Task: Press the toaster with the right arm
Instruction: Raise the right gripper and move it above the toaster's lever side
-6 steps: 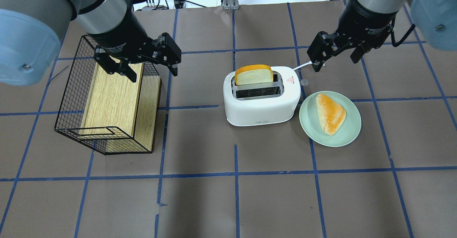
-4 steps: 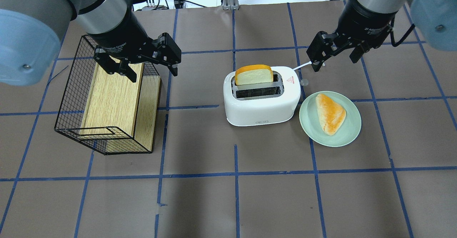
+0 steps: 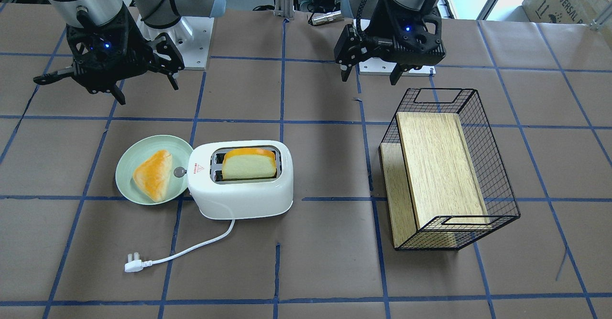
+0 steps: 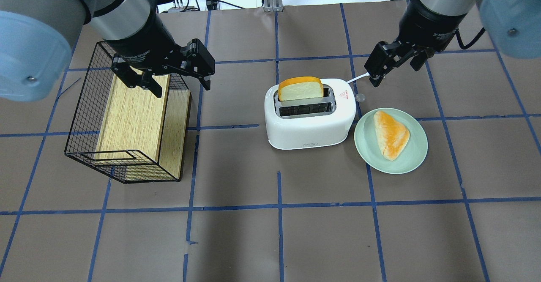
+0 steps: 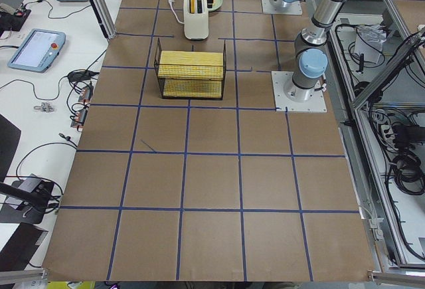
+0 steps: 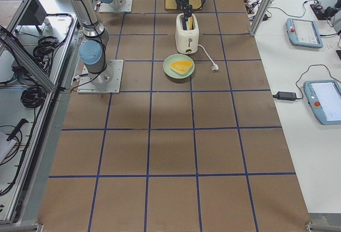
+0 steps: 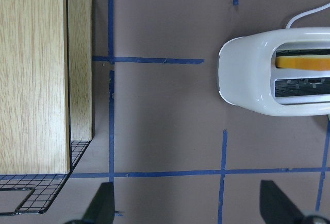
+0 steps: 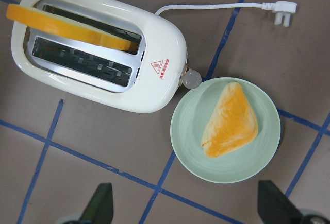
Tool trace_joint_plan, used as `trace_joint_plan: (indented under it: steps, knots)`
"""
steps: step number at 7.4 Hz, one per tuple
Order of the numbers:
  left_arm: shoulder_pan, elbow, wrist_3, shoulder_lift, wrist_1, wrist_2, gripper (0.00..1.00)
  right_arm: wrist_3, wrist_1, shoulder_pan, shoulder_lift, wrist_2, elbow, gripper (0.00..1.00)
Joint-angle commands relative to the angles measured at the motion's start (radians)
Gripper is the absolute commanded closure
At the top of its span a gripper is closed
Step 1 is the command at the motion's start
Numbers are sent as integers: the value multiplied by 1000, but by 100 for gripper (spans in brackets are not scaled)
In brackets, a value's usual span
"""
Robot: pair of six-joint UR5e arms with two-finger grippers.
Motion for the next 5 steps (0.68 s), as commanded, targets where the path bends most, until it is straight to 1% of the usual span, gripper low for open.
trace_joint_plan:
  steps: [1, 2, 3, 4, 5]
  knots:
    - [0, 0, 0, 0, 0, 1, 0, -404, -82, -6, 44, -7, 1, 3]
    - [0, 0, 2, 0, 0, 1, 0, -562, -111, -6, 69, -8, 1, 13]
    - [1, 0, 0, 0, 0, 1, 0, -677, -184, -5, 109, -10, 1, 32]
    - [1, 0, 0, 0, 0, 1, 0, -719, -222, -3, 133, -10, 1, 57]
    - [0, 0, 0, 0, 0, 1, 0, -732, -222, -3, 152, -11, 2, 73]
